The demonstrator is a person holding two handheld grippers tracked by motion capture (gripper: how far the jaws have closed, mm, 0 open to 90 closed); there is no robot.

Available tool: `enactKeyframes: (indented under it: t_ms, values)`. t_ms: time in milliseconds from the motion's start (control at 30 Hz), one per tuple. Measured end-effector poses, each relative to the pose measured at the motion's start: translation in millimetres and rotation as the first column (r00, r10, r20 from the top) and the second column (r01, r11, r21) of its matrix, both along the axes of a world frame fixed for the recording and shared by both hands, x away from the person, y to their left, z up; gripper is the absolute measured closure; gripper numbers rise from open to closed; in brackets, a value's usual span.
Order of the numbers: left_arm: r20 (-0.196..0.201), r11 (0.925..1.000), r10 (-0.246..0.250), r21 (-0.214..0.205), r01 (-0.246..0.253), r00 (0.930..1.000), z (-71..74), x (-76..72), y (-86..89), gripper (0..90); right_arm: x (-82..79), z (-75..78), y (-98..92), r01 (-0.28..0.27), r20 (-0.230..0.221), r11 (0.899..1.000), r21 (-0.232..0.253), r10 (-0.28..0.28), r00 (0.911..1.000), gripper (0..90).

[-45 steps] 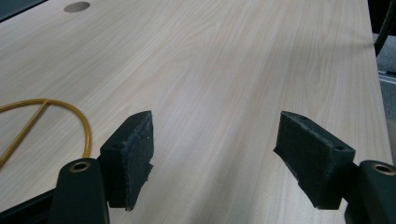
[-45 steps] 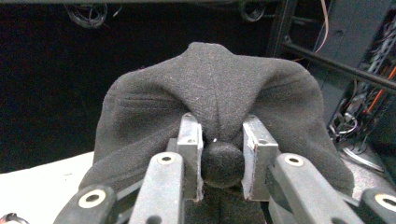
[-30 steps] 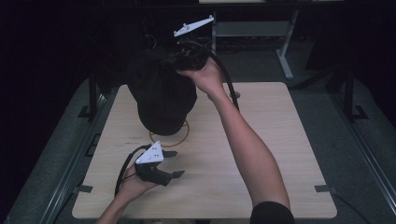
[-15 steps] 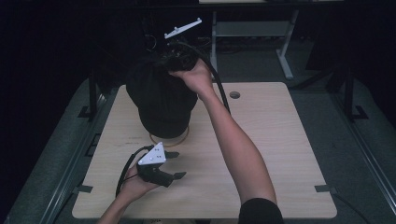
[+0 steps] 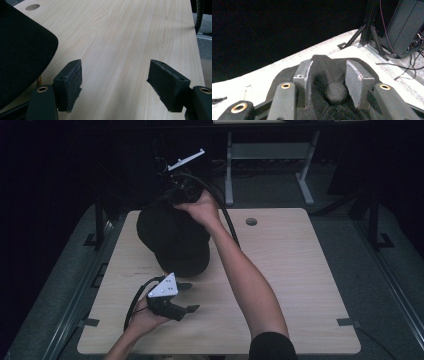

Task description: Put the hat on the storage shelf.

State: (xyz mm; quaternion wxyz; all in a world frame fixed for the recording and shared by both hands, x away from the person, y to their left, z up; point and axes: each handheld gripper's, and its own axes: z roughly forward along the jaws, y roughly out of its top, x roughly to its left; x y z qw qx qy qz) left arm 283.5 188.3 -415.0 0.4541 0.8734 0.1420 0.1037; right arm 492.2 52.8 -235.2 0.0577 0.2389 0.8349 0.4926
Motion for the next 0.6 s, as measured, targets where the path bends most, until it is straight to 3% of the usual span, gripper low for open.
enactKeyframes:
  t_ms: [167,267,600]
  values:
    - [0.0,1.0,-0.003,-0.009,0.003,1.0,-0.2,-1.0,-1.3,27.1,-4.2,5.5,-4.4,-0.005,0.002,1.0,0.025,0.005,1.0,44.0]
    - [0.001,0.9999,-0.003,-0.01,0.003,1.0,-0.5,-1.2,-1.4,27.1,-6.4,6.3,-8.4,-0.005,0.014,0.999,0.038,0.004,0.9999,42.3]
    - [-0.001,1.0,0.001,-0.007,-0.002,1.0,-1.6,-1.3,-1.5,26.6,-19.4,4.5,-50.2,0.01,0.015,0.996,0.092,-0.011,0.9998,32.8]
